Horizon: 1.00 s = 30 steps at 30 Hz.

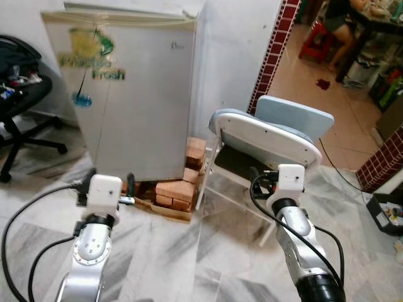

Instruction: Restocking fridge

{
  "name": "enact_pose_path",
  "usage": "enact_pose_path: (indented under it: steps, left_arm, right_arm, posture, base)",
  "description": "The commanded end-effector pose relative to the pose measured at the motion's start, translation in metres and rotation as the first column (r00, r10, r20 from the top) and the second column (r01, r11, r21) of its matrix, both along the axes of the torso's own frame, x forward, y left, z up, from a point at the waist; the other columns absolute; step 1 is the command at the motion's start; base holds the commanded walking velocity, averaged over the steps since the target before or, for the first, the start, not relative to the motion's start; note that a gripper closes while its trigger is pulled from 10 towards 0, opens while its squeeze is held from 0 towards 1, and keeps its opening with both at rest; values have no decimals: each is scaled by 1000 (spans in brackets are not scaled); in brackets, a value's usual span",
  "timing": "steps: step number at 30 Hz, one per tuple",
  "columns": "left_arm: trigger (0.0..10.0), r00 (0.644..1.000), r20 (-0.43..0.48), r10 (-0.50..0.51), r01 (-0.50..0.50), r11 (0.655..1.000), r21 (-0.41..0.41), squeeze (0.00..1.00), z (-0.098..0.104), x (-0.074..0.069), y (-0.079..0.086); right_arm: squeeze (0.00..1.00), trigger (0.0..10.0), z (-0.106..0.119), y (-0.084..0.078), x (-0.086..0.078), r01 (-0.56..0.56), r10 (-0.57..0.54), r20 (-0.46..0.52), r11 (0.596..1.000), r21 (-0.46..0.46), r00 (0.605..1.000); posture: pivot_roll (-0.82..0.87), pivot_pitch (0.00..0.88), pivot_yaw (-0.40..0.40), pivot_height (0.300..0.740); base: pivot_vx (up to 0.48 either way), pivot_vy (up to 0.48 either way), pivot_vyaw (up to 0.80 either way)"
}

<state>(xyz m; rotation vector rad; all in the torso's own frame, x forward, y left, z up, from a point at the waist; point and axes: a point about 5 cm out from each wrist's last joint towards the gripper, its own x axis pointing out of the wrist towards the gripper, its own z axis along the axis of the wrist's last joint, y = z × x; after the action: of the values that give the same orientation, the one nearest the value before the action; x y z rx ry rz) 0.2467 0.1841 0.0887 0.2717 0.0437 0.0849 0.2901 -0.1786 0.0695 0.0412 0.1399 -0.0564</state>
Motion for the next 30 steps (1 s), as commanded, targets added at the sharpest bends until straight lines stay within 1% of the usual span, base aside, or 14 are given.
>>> enact_pose_path:
  steps: [1, 3, 6, 8, 12, 14, 18, 30]
  left_arm:
    - [10000, 1000, 3, -9, 9, 1000, -27, 0, 0, 1, -7]
    - [10000, 1000, -8, -24, 23, 999, -27, 0, -3, 0, -10]
    - [10000, 999, -11, -43, 43, 999, -30, 0, -4, -1, -12]
    - [10000, 999, -13, -45, 45, 999, -26, 0, -5, -1, -12]
    - [10000, 998, -18, -57, 56, 998, -38, 0, -5, 0, -14]
    - [10000, 998, -15, -57, 56, 998, -40, 0, -5, 0, -14]
    - [10000, 999, -14, -37, 36, 998, -43, 0, -7, -2, -10]
    - [10000, 999, -3, -52, 51, 997, -49, 0, -6, 2, -11]
  right_arm:
    - [0, 10000, 1, -11, -3, 53, -53, 13, 998, 30, 998]
    - [0, 10000, 0, -11, -5, 56, -57, 23, 998, 38, 998]
    - [0, 10000, -4, -6, -7, 41, -41, -2, 998, 46, 999]
    - [0, 10000, -4, -4, -7, 38, -38, -2, 998, 56, 999]
    - [0, 10000, -4, -4, -7, 36, -36, -1, 998, 51, 999]
    - [0, 10000, -7, -8, -9, 46, -45, -11, 998, 49, 999]
    - [0, 10000, -6, -10, -8, 53, -53, -9, 997, 53, 999]
    - [0, 10000, -4, -6, -3, 38, -38, 8, 998, 48, 999]
  posture:
    - [107, 0, -47, 740]
    - [104, 0, -47, 740]
    - [103, 0, -48, 740]
    - [105, 0, -50, 740]
    - [112, 0, -61, 740]
    - [114, 0, -63, 740]
    - [108, 0, -59, 740]
    - [99, 0, -52, 740]
  base:
    - [0, 480, 0]
    - [0, 480, 0]
    - [0, 480, 0]
    - [0, 480, -469]
    - [0, 480, -800]
    - [0, 480, -800]
    - [0, 480, -800]
    - [0, 480, -800]
